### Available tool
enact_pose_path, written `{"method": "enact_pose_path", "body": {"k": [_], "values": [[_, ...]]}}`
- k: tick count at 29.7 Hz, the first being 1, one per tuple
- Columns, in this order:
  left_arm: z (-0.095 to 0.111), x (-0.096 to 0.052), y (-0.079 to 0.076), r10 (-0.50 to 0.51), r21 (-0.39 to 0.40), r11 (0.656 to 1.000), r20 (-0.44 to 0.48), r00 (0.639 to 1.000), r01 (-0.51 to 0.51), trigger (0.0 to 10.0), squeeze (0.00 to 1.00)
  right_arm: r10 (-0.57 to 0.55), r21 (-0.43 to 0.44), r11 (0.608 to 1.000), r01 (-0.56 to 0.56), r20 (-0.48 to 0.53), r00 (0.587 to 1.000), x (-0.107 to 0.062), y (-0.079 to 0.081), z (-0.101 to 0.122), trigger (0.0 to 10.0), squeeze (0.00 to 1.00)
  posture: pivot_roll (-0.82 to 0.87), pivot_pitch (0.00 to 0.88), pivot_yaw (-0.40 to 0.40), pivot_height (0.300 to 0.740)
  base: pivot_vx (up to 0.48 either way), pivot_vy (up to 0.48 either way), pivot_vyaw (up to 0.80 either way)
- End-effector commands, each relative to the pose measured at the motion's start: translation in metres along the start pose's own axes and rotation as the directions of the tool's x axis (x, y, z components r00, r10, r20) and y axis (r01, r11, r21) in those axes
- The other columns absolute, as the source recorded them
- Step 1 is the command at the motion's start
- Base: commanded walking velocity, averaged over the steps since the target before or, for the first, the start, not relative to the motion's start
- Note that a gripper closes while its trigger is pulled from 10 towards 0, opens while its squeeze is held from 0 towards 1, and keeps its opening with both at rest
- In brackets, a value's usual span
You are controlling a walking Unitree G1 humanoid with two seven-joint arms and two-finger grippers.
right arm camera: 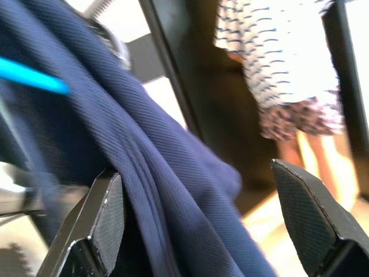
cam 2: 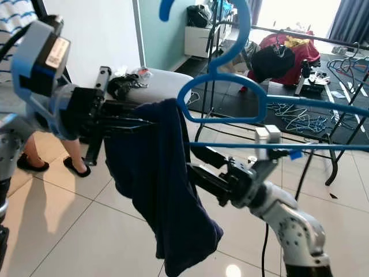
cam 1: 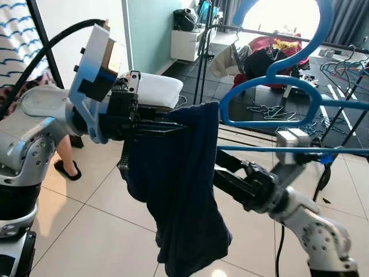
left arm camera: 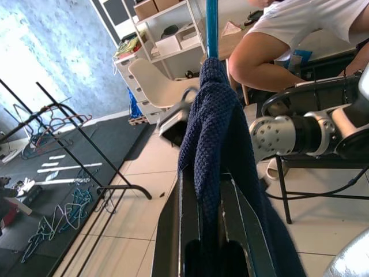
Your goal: Hang hanger
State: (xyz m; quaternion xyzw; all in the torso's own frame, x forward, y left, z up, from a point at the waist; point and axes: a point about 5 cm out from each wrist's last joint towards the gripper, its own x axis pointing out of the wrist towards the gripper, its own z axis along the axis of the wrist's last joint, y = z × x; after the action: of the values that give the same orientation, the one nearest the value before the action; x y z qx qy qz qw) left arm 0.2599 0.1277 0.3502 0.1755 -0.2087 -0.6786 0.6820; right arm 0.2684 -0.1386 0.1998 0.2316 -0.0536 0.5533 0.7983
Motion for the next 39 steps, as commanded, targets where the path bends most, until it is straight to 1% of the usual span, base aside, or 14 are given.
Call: {"method": "enact_pose_path", "body": {"k": [1,5,10,11,12,17,20,23,24,25,29,32,33,39], "values": [[0.004,0.004,0.001,-0.01,0.016,1.0,0.031,0.999,0.009,10.0,0.0,-0.033,-0.002,0.999,0.033,-0.022,0.999,0.0,-0.004,-0.005,10.0,0.0,0.04,0.0,-0.042,0.74,0.0,0.0,0.0],[0.005,0.002,-0.002,-0.002,0.027,1.0,0.029,1.0,0.001,10.0,0.0,-0.148,-0.015,0.989,0.148,-0.159,0.976,0.0,-0.016,-0.023,10.0,0.0,0.04,0.0,-0.045,0.74,0.0,0.0,0.0],[0.004,-0.004,-0.005,0.022,0.044,0.999,-0.01,1.0,-0.022,10.0,0.0,-0.294,-0.096,0.956,0.278,-0.352,0.889,-0.011,-0.027,-0.042,10.0,0.0,0.03,0.0,-0.045,0.74,0.0,0.0,0.0],[0.0,-0.008,-0.003,0.052,0.057,0.997,-0.058,0.997,-0.049,10.0,0.0,-0.367,-0.134,0.929,0.344,-0.436,0.821,-0.024,-0.031,-0.049,10.0,0.0,0.03,0.0,-0.048,0.74,0.0,0.0,0.0],[0.0,-0.008,-0.003,0.052,0.057,0.997,-0.058,0.997,-0.049,10.0,0.0,-0.367,-0.134,0.929,0.344,-0.436,0.821,-0.024,-0.031,-0.049,10.0,0.0,0.03,0.0,-0.048,0.74,0.0,0.0,0.0],[-0.014,-0.016,0.006,0.11,0.065,0.993,-0.124,0.986,-0.103,10.0,0.0,-0.594,-0.241,0.79,0.564,-0.527,0.607,-0.067,-0.047,-0.052,10.0,0.0,0.03,0.0,-0.05,0.74,0.0,0.0,0.0],[-0.015,-0.017,0.007,0.114,0.065,0.992,-0.124,0.986,-0.107,10.0,0.0,-0.625,-0.26,0.765,0.59,-0.52,0.581,-0.073,-0.05,-0.05,10.0,0.0,0.03,0.0,-0.05,0.74,0.0,0.0,0.0],[-0.019,-0.02,0.007,0.127,0.076,0.99,-0.158,0.979,-0.116,10.0,0.0,-0.757,-0.343,0.64,0.687,-0.431,0.49,-0.091,-0.063,-0.031,10.0,0.0,0.02,0.0,-0.047,0.74,0.0,0.0,0.0],[-0.019,-0.02,0.007,0.127,0.076,0.99,-0.158,0.979,-0.116,10.0,0.0,-0.757,-0.343,0.64,0.687,-0.431,0.49,-0.091,-0.063,-0.031,10.0,0.0,0.02,0.0,-0.047,0.74,0.0,0.0,0.0],[-0.023,-0.02,0.006,0.127,0.082,0.99,-0.178,0.976,-0.114,10.0,0.0,-0.789,-0.343,0.605,0.719,-0.38,0.482,-0.093,-0.067,-0.023,0.0,0.0,0.02,0.0,-0.045,0.74,0.0,0.0,0.0],[-0.03,-0.018,0.003,0.128,0.084,0.99,-0.199,0.972,-0.113,10.0,0.0,-0.827,-0.331,0.56,0.76,-0.27,0.492,-0.09,-0.072,-0.007,0.0,0.0,0.02,0.0,-0.045,0.74,0.0,0.0,0.0],[-0.043,-0.018,0.006,0.177,0.141,0.979,-0.259,0.949,-0.144,10.0,0.0,-0.855,-0.208,0.518,0.83,-0.12,0.504,-0.09,-0.076,0.012,0.0,0.0,0.02,0.0,-0.041,0.74,0.0,0.0,0.0],[-0.05,-0.02,0.009,0.218,0.188,0.968,-0.287,0.933,-0.168,10.0,0.0,-0.854,-0.106,0.519,0.848,-0.049,0.517,-0.091,-0.076,0.021,0.0,0.0,0.02,0.0,-0.041,0.74,0.0,0.0,0.0],[-0.059,-0.026,0.015,0.287,0.261,0.943,-0.321,0.903,-0.206,10.0,0.0,-0.836,0.013,0.548,0.836,0.027,0.548,-0.091,-0.073,0.036,0.0,0.0,0.02,0.0,-0.04,0.74,0.0,0.0,0.0]]}}
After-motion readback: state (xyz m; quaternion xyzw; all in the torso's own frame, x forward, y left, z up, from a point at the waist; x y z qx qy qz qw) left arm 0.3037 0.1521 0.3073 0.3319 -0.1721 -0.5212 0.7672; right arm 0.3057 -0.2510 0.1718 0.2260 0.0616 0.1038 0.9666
